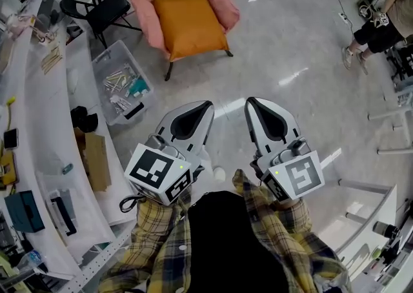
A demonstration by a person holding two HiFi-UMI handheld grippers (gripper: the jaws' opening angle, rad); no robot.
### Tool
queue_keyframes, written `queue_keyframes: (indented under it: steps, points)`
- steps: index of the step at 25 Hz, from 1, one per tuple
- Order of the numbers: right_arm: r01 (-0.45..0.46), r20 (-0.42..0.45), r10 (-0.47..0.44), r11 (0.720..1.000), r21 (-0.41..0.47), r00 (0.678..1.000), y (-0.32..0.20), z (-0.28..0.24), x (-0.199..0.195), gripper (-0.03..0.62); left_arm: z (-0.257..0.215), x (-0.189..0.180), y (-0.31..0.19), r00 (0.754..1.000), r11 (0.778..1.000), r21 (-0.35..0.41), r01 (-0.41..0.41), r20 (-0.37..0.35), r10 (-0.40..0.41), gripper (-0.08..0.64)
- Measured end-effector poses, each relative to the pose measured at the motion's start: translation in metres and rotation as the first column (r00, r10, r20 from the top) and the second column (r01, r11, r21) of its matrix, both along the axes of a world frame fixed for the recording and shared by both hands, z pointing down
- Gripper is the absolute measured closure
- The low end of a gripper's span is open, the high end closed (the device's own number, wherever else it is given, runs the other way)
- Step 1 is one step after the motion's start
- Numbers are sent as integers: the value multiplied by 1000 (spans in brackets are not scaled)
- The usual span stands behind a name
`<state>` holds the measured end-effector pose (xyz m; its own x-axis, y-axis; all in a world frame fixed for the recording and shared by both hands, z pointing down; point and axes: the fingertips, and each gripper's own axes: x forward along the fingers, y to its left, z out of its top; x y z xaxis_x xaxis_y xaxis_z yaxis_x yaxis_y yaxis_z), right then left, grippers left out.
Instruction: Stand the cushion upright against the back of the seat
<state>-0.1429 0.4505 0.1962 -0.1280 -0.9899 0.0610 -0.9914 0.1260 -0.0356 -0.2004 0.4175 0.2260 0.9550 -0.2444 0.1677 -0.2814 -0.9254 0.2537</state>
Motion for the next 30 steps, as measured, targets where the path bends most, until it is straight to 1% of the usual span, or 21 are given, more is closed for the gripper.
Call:
queue_keyframes:
  steps: [3,7,11,14,16,22,26,30]
  points:
    - [1,33,-1,1000,5,999,-39,-3,3,575,-3,8,-41,1000,1000,13,-11,5,11,557]
    - [-6,43,5,1000,9,999,-87,-5,5,575,-7,16,-90,1000,999,39,-25,9,25,557]
    - [-11,41,11,1000,5,999,-128,-4,6,575,-7,19,-128,999,998,39,-46,11,46,557]
    - [-15,16,15,1000,-2,1000,-152,-3,9,575,-2,20,-150,998,998,28,-64,23,63,557]
    - [-23,10,23,1000,-9,1000,-164,-2,13,574,0,21,-163,998,998,19,-65,27,64,557]
    - [-43,47,46,998,-53,998,-183,10,25,575,12,32,-185,996,997,-17,-81,45,81,557]
    - [-60,62,65,995,-76,996,-190,23,41,574,24,44,-194,995,996,-34,-83,61,85,557]
    - [-51,81,59,994,-96,995,-201,33,66,575,28,64,-208,996,997,-40,-59,68,61,557]
